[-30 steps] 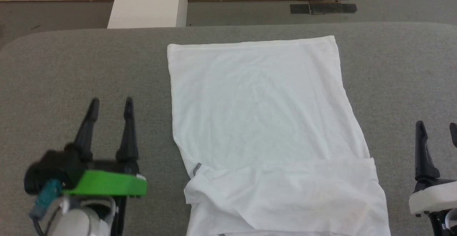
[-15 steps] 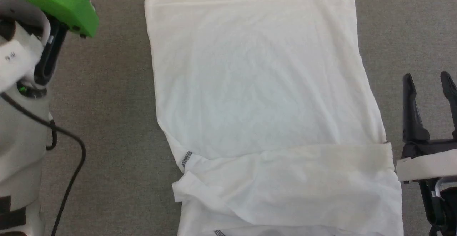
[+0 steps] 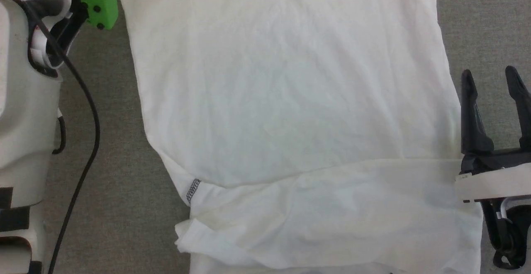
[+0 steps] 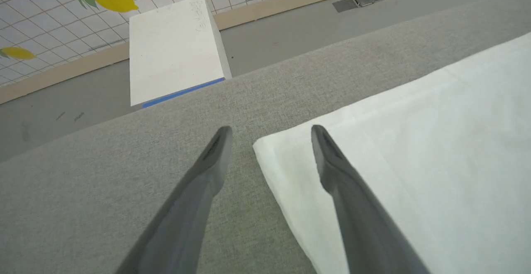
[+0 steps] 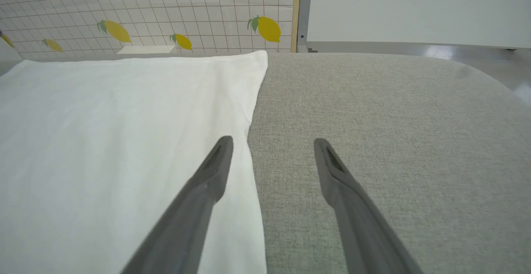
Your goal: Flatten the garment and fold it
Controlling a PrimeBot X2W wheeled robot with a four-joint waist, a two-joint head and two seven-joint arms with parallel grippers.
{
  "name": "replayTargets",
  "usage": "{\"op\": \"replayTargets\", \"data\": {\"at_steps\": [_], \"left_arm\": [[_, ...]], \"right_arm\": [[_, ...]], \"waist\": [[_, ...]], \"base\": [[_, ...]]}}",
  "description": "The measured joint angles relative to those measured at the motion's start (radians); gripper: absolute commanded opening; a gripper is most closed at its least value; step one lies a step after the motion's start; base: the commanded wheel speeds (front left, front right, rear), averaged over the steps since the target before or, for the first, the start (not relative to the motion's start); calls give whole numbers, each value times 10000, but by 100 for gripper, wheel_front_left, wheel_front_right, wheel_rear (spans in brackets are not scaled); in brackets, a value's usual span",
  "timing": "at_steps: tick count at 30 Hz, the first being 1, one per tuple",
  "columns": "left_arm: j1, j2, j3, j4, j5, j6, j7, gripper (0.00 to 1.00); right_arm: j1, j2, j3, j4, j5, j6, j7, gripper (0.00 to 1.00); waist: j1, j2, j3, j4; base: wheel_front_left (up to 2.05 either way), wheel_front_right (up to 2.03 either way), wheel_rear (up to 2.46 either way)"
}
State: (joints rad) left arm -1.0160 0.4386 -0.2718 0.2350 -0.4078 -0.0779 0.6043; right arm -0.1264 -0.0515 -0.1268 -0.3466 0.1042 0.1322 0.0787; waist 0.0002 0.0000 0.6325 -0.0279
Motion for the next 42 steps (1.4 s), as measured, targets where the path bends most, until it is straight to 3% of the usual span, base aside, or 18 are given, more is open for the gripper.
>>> {"op": "replayTargets", "data": {"at_steps": [7,8,9,17,21,26,30,37,42], "left_arm": [[158,94,40,416,-117,184,431,100],[227,127,-4,460,-140,184,602,42],[278,192,-65,439,-134,169,685,0],[523,347,-2,341,-130,276,144,0],[686,274,-82,391,-115,278,-226,0],[768,-52,-274,497,-125,276,-495,0],[767,-295,-403,616,-134,274,-669,0],[691,-700,-675,748,-150,261,-865,0],[426,-895,-890,723,-151,242,-863,0]], "right_arm": [[-19,-33,-23,88,79,0,-29,100],[-20,-42,-31,96,109,0,-61,100],[-22,-58,-40,107,117,0,-84,100],[-445,-428,-109,-29,336,0,46,100],[-1360,-1244,-226,-504,905,0,656,100],[-3783,-2633,-244,-817,1996,0,2389,100],[-5825,-3289,59,67,2723,2,4403,100],[-8101,-2943,75,2746,2604,0,7528,100],[-8946,-2464,-107,4136,1806,0,8355,100]], "waist": [[0,0,471,-313],[0,0,513,-351],[0,0,547,-384],[0,0,531,-423],[0,0,363,-338],[0,0,178,-157],[-1,0,123,48],[-1,0,245,482],[-1,0,490,807]], "base": [[0,0,0],[0,0,0],[0,0,0],[0,0,0],[0,0,0],[0,0,0],[0,0,0],[0,0,0],[0,0,0]]}}
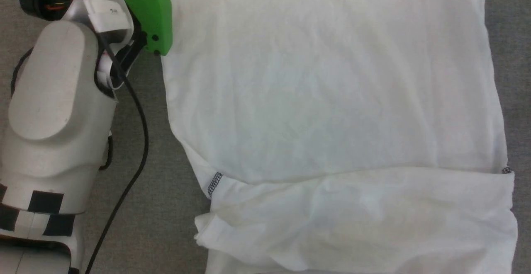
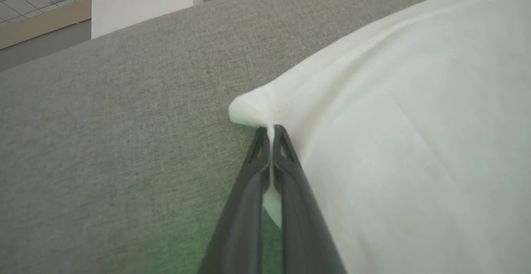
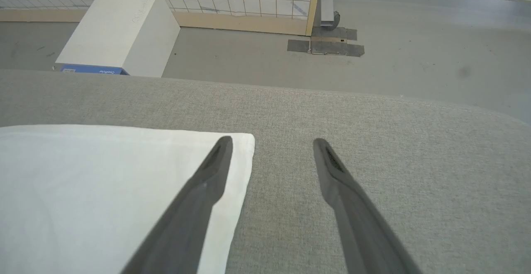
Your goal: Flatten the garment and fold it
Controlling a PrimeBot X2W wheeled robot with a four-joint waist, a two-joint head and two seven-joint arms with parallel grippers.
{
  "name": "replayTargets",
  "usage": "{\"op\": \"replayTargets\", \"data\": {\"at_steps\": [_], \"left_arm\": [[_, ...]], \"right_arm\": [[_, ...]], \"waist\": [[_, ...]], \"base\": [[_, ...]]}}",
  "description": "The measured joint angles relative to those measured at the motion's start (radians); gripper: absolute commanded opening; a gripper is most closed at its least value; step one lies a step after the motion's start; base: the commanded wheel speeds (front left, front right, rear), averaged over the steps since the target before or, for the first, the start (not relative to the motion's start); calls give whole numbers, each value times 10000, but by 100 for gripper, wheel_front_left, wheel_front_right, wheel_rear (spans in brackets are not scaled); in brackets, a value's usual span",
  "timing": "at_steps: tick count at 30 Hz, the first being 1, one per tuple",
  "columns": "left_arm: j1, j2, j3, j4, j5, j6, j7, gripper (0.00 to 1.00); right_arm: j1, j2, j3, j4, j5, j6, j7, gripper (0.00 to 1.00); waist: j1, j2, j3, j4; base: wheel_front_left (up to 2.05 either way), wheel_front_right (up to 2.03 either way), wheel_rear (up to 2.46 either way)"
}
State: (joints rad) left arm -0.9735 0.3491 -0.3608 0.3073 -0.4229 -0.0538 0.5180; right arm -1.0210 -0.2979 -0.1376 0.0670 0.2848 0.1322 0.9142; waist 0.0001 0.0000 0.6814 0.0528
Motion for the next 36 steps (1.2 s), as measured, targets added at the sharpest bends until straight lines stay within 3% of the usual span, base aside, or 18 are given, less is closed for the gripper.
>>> {"op": "replayTargets", "data": {"at_steps": [14,15,17,24,36], "left_arm": [[-661,-711,-360,199,-163,-157,-460,0],[-727,-727,-351,224,-211,-169,-518,0],[-835,-744,-339,263,-282,-182,-596,0],[-1040,-763,27,564,-466,-150,-1191,0],[-903,-663,700,794,-759,25,-2706,0]], "right_arm": [[-482,543,-422,1747,-1475,0,-213,100],[-561,537,-487,1753,-1542,0,-261,48],[-740,543,-587,1787,-1613,0,-267,0],[-1007,531,-756,1829,-1624,0,-466,0],[-850,447,-704,1743,-771,0,-1737,0]], "waist": [[-1,0,737,1010],[-1,0,802,1057],[-1,0,918,1118],[0,0,1010,1128],[0,0,-83,754]], "base": [[0,0,0],[0,0,0],[0,0,0],[0,0,0],[0,0,0]]}}
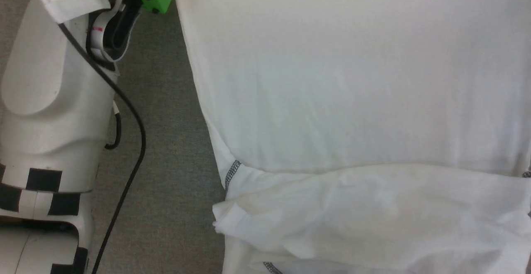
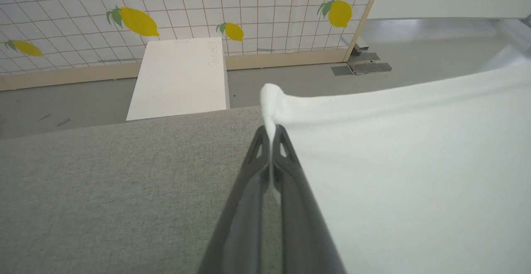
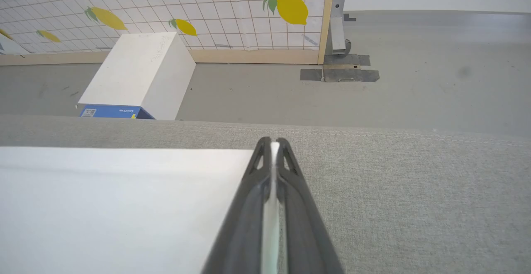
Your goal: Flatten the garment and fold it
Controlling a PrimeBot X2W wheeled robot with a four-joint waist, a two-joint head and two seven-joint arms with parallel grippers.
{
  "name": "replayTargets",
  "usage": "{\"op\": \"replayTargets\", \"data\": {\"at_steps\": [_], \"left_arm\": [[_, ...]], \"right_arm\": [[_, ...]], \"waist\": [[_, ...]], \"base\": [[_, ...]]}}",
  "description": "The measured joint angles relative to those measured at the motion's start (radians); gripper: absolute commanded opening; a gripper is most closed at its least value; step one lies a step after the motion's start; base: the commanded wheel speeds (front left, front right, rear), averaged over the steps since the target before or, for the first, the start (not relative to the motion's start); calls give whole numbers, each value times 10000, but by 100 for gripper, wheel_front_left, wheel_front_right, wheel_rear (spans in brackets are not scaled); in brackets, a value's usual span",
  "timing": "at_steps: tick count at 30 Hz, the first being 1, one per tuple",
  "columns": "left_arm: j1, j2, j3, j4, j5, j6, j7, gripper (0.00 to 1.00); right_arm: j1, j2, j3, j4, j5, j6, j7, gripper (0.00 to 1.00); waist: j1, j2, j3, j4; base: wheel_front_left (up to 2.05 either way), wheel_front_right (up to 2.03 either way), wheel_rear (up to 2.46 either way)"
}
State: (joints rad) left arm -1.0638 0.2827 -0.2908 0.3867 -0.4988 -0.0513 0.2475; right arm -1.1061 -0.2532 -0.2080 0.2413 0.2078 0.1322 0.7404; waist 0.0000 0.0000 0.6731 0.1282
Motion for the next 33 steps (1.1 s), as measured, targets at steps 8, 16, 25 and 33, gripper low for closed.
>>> {"op": "replayTargets", "data": {"at_steps": [8,16,25,33], "left_arm": [[780,163,86,-723,-207,-274,-1083,0],[2646,748,-370,-2497,244,-418,-2230,0],[5854,1264,-913,-4437,899,-105,-3260,0],[8306,1546,-1521,-5559,1430,364,-3965,0]], "right_arm": [[978,-65,-259,-637,1009,0,-560,0],[2987,-138,-305,-2174,2023,0,-717,0],[6218,481,-679,-4159,2790,0,-573,0],[8812,1329,-1005,-5666,3229,0,-539,0]], "waist": [[0,0,-1037,-199],[-1,0,-2201,-289],[-1,0,-3476,-282],[-1,0,-4351,-243]], "base": [[0,0,0],[0,0,0],[0,0,0],[0,0,0]]}}
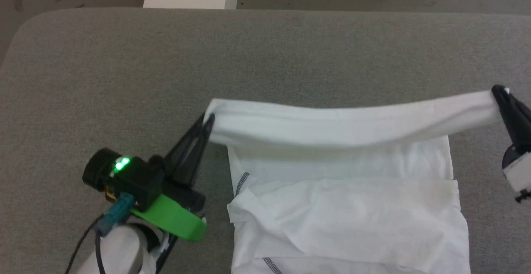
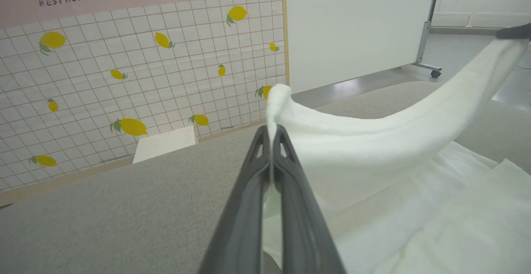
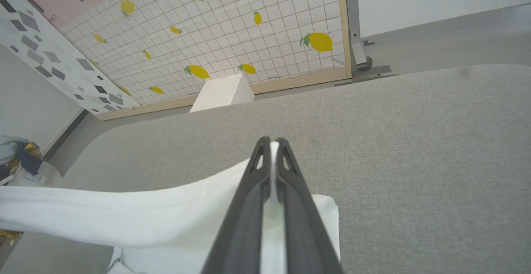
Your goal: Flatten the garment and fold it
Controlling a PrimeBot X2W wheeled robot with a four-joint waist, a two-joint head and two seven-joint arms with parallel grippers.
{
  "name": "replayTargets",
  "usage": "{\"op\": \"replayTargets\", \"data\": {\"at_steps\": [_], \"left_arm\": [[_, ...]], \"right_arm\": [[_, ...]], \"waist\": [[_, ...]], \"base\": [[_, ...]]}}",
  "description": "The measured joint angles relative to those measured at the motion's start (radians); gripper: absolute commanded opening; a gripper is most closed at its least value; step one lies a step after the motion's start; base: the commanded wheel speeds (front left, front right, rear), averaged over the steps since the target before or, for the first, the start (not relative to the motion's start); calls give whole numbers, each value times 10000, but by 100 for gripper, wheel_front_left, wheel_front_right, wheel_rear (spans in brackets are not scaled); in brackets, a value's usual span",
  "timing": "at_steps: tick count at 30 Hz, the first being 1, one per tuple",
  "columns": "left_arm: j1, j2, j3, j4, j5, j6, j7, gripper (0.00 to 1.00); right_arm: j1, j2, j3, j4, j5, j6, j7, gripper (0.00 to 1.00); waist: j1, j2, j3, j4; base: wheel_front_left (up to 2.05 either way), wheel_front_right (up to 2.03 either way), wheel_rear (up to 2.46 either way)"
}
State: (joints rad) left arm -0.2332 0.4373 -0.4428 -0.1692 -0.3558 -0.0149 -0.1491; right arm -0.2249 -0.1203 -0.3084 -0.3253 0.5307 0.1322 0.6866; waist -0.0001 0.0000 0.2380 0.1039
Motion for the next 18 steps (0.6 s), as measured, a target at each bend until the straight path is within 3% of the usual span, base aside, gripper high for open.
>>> {"op": "replayTargets", "data": {"at_steps": [9,18], "left_arm": [[2040,61,-614,-757,288,539,-387,0],[3908,63,-587,-1360,-477,788,-715,0]], "right_arm": [[2854,533,-284,-970,732,0,92,0],[5101,675,-146,-1256,1237,0,443,0]], "waist": [[0,0,-361,-67],[0,0,-454,-396]], "base": [[0,0,0],[0,0,0]]}}
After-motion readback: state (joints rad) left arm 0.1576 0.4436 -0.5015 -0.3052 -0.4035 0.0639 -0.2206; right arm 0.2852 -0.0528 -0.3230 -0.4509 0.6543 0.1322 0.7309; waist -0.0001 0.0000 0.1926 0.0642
